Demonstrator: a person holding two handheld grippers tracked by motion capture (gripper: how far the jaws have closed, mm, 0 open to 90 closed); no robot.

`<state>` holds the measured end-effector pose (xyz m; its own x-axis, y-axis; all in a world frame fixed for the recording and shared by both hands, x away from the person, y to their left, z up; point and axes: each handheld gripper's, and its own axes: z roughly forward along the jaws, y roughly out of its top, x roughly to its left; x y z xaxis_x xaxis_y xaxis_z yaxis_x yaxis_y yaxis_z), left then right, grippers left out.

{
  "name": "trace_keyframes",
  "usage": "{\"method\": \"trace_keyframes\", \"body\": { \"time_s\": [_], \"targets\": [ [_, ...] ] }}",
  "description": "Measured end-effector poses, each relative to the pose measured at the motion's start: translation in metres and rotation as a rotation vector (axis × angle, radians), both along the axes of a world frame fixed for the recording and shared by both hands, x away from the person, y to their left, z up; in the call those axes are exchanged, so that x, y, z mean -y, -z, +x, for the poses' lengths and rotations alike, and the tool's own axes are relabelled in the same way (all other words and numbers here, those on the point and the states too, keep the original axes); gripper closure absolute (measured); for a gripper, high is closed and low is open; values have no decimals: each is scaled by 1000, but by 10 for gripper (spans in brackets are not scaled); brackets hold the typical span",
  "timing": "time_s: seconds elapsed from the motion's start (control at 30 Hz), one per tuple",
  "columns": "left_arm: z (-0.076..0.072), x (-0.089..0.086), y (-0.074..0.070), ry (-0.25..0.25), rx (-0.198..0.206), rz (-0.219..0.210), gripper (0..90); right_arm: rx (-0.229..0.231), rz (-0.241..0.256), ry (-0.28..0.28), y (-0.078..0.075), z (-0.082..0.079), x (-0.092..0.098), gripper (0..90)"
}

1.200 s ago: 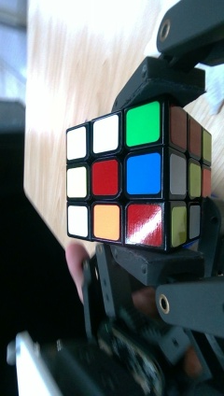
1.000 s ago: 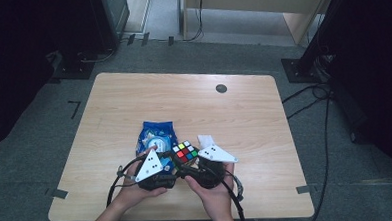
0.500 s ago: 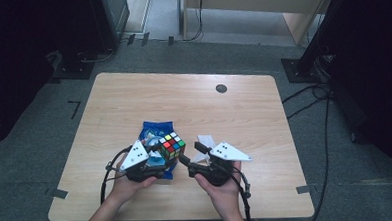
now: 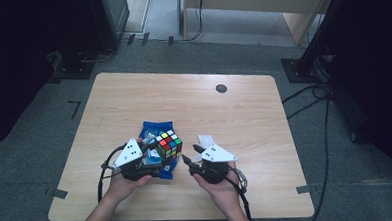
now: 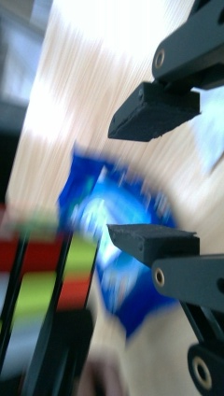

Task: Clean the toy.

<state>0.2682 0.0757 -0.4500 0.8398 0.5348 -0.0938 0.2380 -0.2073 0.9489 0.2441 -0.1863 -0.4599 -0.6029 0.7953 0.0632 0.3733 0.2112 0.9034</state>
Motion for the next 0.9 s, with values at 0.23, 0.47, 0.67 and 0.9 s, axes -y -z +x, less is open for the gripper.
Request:
{"method": "trace_keyframes", "body": {
  "time_s": [0.23,0.47,0.67,0.9],
  "targets": [
    [1,-1,0,-2,-4,-2,343,-138,-151,174,38,25,32,492],
    [1,-1,1,0,-5,0,343,-217,-157,173,60,35,38,570],
    [0,-1,0,6,-5,-8,343,-294,-67,195,59,35,52,860],
    [-1,2,2,16,-10,2,343,-337,245,64,38,28,57,880]
  ]
}}
